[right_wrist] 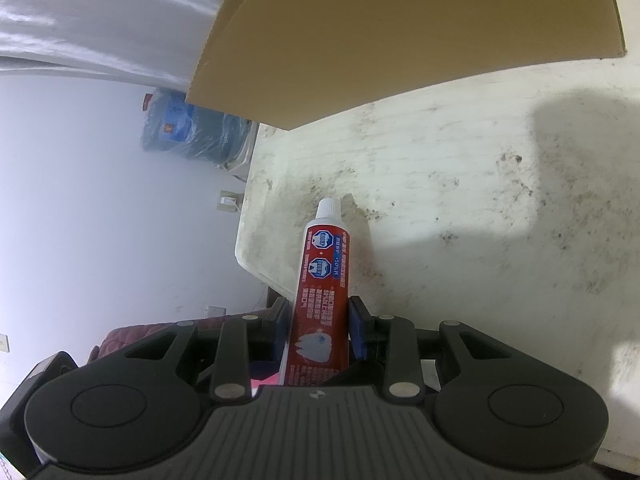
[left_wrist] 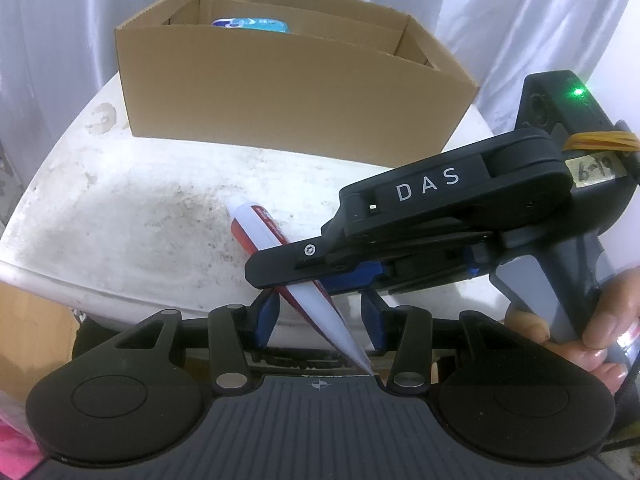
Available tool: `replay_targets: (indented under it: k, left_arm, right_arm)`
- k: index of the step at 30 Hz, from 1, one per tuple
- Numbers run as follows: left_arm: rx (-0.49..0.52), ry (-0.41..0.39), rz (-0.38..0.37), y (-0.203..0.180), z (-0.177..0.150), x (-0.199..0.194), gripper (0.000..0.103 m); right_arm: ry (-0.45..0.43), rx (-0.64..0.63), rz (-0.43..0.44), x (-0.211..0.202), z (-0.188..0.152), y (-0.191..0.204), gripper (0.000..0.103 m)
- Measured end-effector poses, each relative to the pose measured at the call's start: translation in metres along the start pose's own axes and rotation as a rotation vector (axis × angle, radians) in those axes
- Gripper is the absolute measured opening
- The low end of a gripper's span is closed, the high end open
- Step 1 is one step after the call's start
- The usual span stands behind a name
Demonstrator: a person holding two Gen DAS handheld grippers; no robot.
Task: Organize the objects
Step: 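Lift the toothpaste tube with both grippers toward the cardboard box, then lower the toothpaste tube into the box beside the wipes pack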
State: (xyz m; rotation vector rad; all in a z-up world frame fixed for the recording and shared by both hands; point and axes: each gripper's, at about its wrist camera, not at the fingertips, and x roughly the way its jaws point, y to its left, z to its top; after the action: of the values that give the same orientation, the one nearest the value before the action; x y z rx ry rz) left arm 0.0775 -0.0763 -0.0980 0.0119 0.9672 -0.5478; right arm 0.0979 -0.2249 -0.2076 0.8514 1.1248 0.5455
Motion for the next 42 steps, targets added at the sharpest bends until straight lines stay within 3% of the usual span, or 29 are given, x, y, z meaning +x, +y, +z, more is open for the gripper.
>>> replay_targets:
  k: [15, 22, 29, 33, 42]
  left_arm:
    - [0.069, -0.067, 0.017, -0.008, 0.013, -0.029, 0.045]
    - [0.190, -0.166, 0.007, -0.018, 0.055, -0.064, 0.045]
    - [0.299, -0.210, -0.042, -0.029, 0.112, -0.062, 0.045]
    - [0.325, -0.187, -0.088, -0.026, 0.148, -0.041, 0.045]
    - [0.285, -0.027, -0.233, -0.011, 0.214, 0.038, 0.045]
  right_arm:
    - [-0.048, -0.033, 0.058, -0.018, 0.001, 0.015, 0.035]
    - [-0.172, -0.071, 0.134, -0.054, 0.011, 0.048, 0.035]
    - [-0.310, -0.068, 0.161, -0.089, 0.045, 0.065, 0.035]
    - [-0.373, -0.036, 0.134, -0.098, 0.074, 0.063, 0.035]
    - [-0.455, 0.093, -0.011, -0.088, 0.139, 0.031, 0.035]
